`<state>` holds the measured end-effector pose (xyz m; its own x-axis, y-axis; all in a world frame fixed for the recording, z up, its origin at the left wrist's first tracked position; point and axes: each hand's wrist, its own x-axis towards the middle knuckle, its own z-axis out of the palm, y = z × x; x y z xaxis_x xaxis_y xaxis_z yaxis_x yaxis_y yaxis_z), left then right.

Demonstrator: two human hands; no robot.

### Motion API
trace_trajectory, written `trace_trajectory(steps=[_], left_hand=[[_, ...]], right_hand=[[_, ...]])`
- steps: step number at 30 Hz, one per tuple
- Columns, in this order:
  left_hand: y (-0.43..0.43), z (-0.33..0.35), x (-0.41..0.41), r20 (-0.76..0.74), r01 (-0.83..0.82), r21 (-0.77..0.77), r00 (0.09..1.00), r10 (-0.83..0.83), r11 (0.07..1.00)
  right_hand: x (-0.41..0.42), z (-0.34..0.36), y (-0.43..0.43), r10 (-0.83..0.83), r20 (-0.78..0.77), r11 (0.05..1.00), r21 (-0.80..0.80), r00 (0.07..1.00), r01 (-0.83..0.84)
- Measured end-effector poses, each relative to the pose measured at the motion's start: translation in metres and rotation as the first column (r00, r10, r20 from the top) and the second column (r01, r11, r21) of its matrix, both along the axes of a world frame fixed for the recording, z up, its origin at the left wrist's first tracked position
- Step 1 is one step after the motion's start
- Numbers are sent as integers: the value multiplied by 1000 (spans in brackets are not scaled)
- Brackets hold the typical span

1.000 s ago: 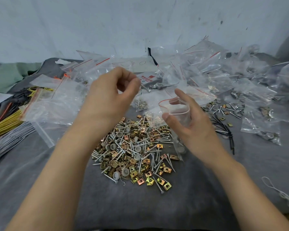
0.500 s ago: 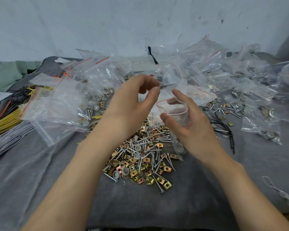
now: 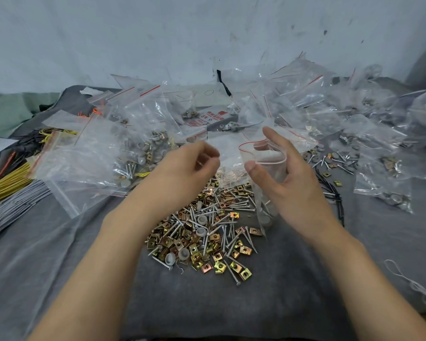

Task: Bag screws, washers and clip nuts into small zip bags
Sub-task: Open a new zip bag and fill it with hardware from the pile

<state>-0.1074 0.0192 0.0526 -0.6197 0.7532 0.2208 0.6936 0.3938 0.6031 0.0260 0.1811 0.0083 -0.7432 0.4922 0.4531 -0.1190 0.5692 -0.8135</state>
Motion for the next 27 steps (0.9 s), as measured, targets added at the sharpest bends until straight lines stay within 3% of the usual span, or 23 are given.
trace_trajectory(steps=[4,7,17,27], left_hand=[[-5,-8,0,-20,68,-334,997,-80,940],[-7,-10,4,8,97,-487,994,-106,868],[-3,-16,8,-131,19,-581,984,-117,814],[4,-21,16,-241,-62,-572,966,-95,818]], right_hand=[[1,1,1,-5,1,1000,-13,1000,5],[1,2,2,-15,-7,1000,-18,1000,14],[4,3,5,-23,-1,999,-28,1000,23],[4,2,6,-13,-5,1000,-10,1000,13]])
